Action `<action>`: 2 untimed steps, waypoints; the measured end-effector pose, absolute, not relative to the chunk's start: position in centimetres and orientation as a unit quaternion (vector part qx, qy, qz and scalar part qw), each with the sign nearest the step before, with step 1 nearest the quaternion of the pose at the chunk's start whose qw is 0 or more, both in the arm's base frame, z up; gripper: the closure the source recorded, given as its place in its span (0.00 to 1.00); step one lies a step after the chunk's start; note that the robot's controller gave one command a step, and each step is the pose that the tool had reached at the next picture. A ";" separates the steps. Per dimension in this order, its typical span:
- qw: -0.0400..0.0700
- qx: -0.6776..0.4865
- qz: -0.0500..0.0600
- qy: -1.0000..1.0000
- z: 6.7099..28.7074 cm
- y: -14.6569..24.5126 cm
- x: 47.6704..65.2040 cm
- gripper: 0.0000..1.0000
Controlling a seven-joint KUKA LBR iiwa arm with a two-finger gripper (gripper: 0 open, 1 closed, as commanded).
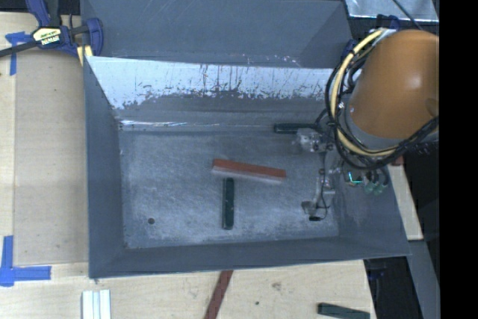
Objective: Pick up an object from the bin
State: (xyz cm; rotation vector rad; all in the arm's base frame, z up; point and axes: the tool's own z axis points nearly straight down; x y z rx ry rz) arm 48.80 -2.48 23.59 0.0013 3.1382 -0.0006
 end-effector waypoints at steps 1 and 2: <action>0.000 0.017 0.001 1.000 7.1 3.1 49.9 1.00; 0.001 0.017 0.000 1.000 7.3 3.1 50.0 1.00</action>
Offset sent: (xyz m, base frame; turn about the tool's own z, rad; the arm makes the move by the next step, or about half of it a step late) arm 0.0000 0.0000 0.0000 0.0000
